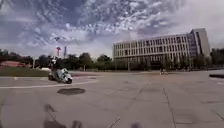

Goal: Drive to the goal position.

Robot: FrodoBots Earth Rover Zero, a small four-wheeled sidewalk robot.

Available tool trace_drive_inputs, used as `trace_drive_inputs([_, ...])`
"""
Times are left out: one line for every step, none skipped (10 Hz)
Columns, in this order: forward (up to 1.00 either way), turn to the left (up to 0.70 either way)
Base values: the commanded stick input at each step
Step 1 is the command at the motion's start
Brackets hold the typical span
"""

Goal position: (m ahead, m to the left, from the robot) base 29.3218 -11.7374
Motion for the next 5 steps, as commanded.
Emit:
trace_drive_inputs([0.00, -0.70])
trace_drive_inputs([0.00, -0.70])
trace_drive_inputs([0.00, -0.70])
trace_drive_inputs([0.00, -0.70])
trace_drive_inputs([0.00, -0.70])
